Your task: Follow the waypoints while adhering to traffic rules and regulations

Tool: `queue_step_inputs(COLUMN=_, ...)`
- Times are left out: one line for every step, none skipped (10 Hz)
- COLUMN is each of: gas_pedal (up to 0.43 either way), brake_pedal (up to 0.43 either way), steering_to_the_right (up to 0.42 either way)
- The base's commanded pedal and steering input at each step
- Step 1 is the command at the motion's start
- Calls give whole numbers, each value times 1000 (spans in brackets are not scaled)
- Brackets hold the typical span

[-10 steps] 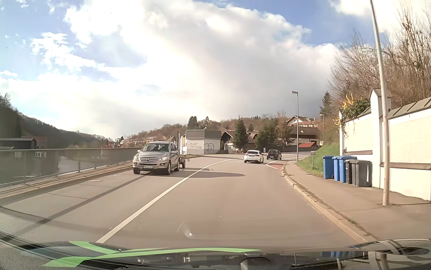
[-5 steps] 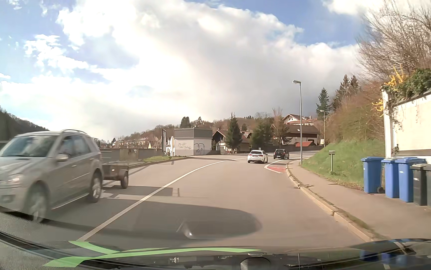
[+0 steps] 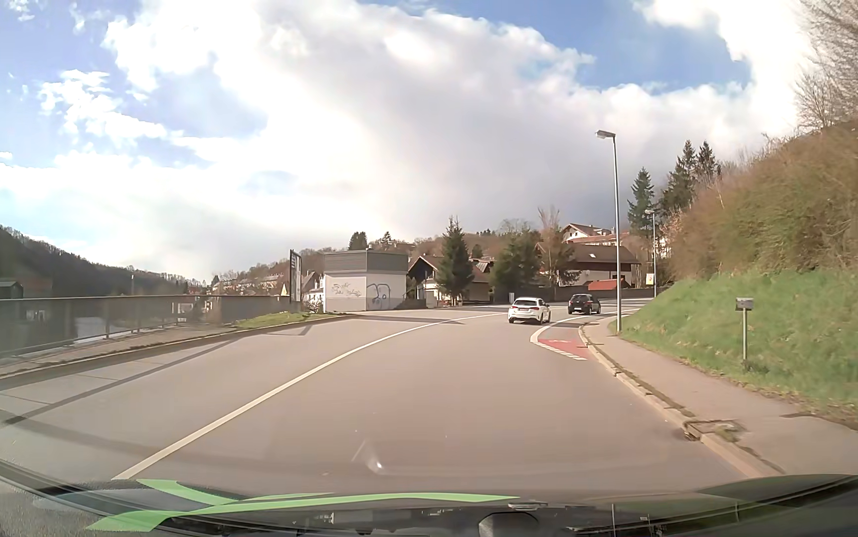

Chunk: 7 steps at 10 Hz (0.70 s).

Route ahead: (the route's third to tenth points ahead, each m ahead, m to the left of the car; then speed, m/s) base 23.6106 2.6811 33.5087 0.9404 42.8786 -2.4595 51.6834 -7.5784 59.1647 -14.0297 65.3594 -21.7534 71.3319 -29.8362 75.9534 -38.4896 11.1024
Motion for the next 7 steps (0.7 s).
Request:
queue_step_inputs(gas_pedal=110, brake_pedal=0, steering_to_the_right=10)
queue_step_inputs(gas_pedal=110, brake_pedal=0, steering_to_the_right=11)
queue_step_inputs(gas_pedal=110, brake_pedal=0, steering_to_the_right=13)
queue_step_inputs(gas_pedal=110, brake_pedal=0, steering_to_the_right=15)
queue_step_inputs(gas_pedal=110, brake_pedal=0, steering_to_the_right=16)
queue_step_inputs(gas_pedal=110, brake_pedal=0, steering_to_the_right=16)
queue_step_inputs(gas_pedal=110, brake_pedal=0, steering_to_the_right=16)
